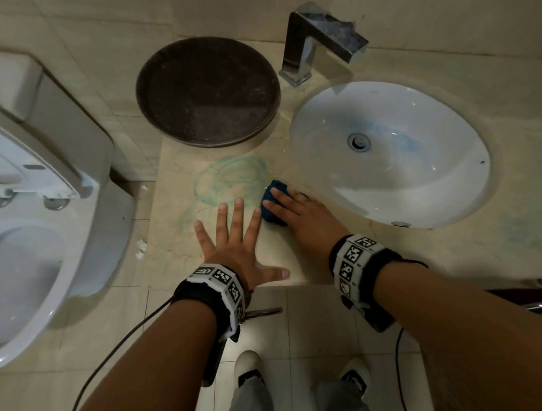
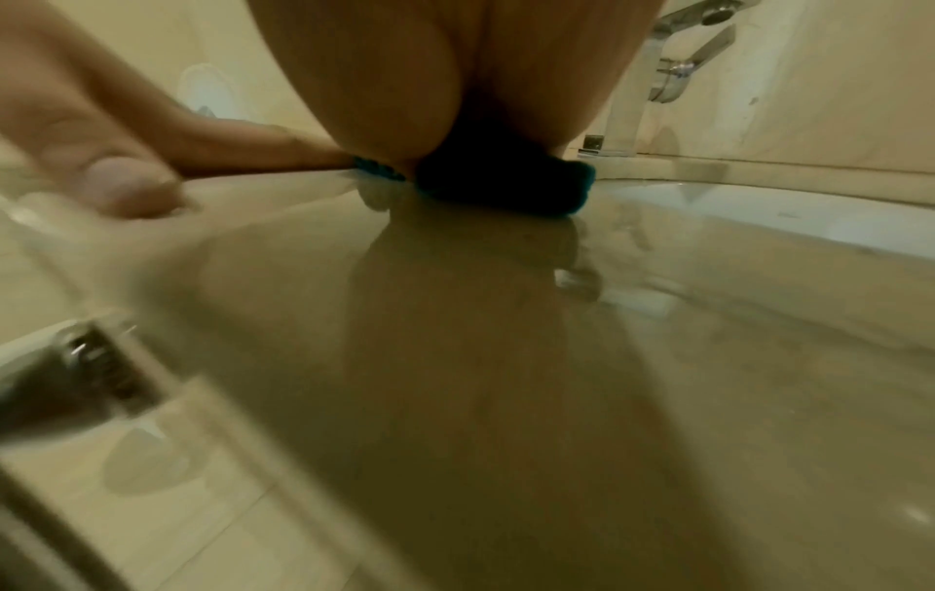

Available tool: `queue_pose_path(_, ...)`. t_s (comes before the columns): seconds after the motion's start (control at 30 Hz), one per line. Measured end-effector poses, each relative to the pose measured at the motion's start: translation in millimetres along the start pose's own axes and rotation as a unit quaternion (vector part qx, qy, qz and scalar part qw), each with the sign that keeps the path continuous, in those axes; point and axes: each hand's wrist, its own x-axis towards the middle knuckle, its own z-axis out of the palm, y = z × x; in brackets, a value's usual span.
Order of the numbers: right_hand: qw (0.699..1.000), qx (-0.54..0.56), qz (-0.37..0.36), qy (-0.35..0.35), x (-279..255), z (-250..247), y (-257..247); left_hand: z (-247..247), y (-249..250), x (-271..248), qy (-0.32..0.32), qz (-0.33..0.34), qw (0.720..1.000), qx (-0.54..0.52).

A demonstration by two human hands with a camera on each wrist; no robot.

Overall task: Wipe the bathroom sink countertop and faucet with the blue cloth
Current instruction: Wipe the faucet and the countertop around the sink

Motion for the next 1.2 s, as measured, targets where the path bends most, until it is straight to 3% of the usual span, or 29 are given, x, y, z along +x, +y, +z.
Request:
queue_pose_path(0.33,0.986,0.085,0.123,0.080,29.0,-13.5,18.0,1.2,-2.4,2.3,-0.003,0.010,1.000,-0.003)
queue_pose_path(0.6,0.935,0.252,0.225,0.110,23.6,-20.0,32.7,-0.6,-2.8,1.2,-0.006,0.018,1.000,-0.003)
queue_pose_path(0.7,0.917,0.263,0.260,0.149,11.8,-21.0,40.8,-0.8,-4.0,-0.1,-0.007,0.020,1.000,-0.005)
queue_pose_path(0.83,0.922,0.254,0.212,0.200,-7.3,-19.5,29.1,-0.8,-5.0,-0.9,-0.002,0.025,1.000,-0.011)
queue_pose_path(0.97,0.928,0.274,0.151,0.203,-22.2,-19.1,1.6,-5.0,-12.4,-2.7,0.031,0.038,0.998,-0.051)
queue_pose_path(1.1,0.951,0.253,0.106,0.145,-24.8,-13.9,-26.3,-14.2,-33.8,-12.9,0.101,0.025,0.991,-0.084)
queue_pose_path(1.2,0.972,0.192,0.081,0.106,-18.6,-11.1,-43.9,-12.0,-58.4,-18.6,0.085,-0.022,0.994,-0.064)
